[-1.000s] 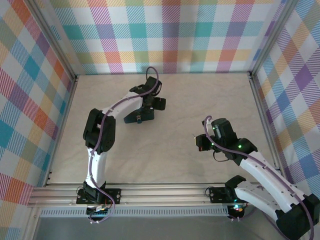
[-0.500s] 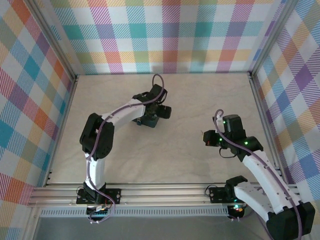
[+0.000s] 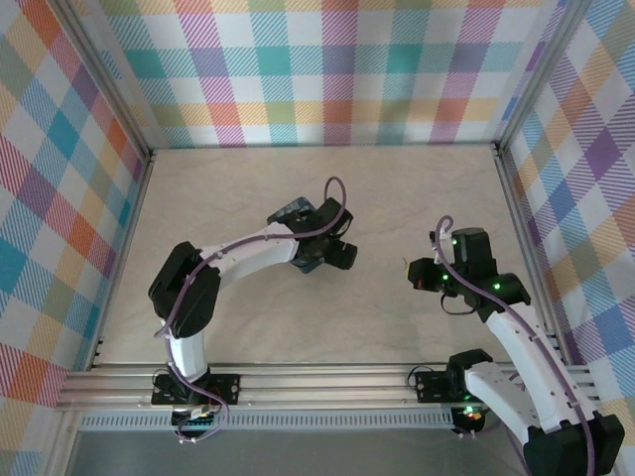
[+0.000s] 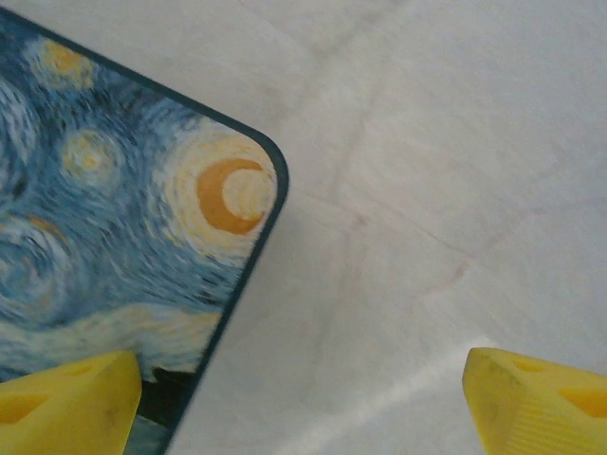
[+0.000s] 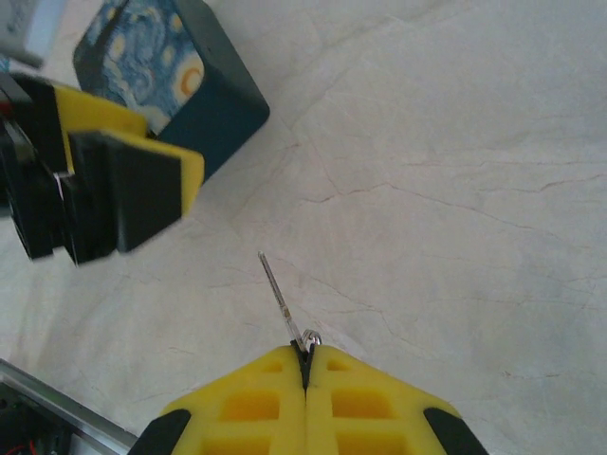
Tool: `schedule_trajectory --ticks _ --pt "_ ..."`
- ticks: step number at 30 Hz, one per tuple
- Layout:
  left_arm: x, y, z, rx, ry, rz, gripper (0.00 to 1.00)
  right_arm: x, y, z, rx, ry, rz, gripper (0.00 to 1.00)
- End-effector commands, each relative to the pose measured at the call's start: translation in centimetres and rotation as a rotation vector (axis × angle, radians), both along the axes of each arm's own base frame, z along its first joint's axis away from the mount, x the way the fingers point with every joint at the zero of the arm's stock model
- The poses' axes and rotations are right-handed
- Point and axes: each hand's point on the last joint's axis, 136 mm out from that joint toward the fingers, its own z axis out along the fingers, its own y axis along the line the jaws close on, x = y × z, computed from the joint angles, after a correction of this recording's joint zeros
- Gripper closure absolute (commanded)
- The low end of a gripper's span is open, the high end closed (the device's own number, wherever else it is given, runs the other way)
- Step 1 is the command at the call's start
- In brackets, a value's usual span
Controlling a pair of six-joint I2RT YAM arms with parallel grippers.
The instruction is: Unlock the padlock with the key
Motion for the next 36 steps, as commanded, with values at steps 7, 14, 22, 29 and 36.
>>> schedule_trajectory --ticks 7,14,22,29,36 --pt "-1.8 -3.7 1.7 -0.137 0.034 -0.029 0.12 0.0 -0.4 3.2 -0.002 -0.065 -0.009 0.97" --pt "0.0 -4.9 2.3 -0.126 -0.005 -0.028 0.11 -0.1 -0.5 3.2 -0.008 -0.059 -0.012 0.97" --pt "1.0 -1.0 4.2 -0.043 -0.073 0.035 0.09 0.1 -0.4 2.6 -0.008 -0.049 -0.011 0.97" --pt "1.2 3.0 2.6 0.038 -0.048 0.11 0.09 0.3 -0.4 2.4 -0.013 -0.048 -0.011 0.97" --pt "-0.6 3.5 -0.2 0.092 0.02 0.078 0.1 0.6 -0.4 2.4 -0.015 -0.046 -0.017 0.97"
